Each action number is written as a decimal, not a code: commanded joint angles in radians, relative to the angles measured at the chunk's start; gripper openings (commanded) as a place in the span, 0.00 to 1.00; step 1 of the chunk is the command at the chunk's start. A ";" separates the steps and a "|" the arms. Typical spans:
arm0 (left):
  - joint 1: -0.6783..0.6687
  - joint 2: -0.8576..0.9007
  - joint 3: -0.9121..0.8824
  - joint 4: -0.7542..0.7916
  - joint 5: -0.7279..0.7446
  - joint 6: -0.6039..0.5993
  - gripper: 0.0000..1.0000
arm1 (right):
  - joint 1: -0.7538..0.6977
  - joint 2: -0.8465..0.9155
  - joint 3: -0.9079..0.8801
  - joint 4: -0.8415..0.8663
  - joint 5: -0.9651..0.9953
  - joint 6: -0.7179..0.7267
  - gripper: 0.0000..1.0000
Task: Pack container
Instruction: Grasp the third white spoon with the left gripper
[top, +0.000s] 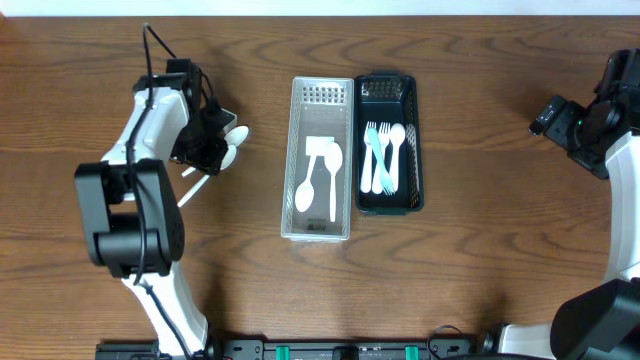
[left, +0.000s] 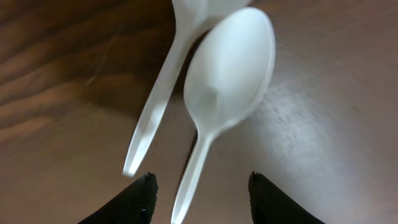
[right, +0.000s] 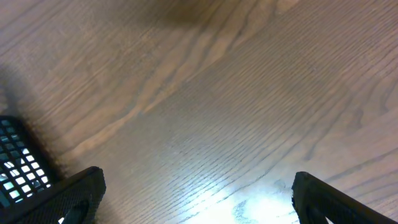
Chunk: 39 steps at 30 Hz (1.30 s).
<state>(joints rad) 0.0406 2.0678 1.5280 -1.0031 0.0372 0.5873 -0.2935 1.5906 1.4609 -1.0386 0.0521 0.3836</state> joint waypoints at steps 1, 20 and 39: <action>0.004 0.034 0.003 0.010 -0.012 0.023 0.50 | -0.006 0.003 -0.004 -0.002 0.000 0.012 0.99; 0.003 0.072 -0.073 0.055 -0.011 0.008 0.29 | -0.006 0.003 -0.004 -0.002 0.000 0.012 0.99; -0.216 -0.190 0.046 -0.212 0.004 -0.322 0.06 | -0.006 0.003 -0.004 -0.002 -0.001 0.012 0.99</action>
<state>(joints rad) -0.1326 1.9926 1.5032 -1.2007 0.0227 0.3977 -0.2935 1.5906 1.4609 -1.0389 0.0521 0.3836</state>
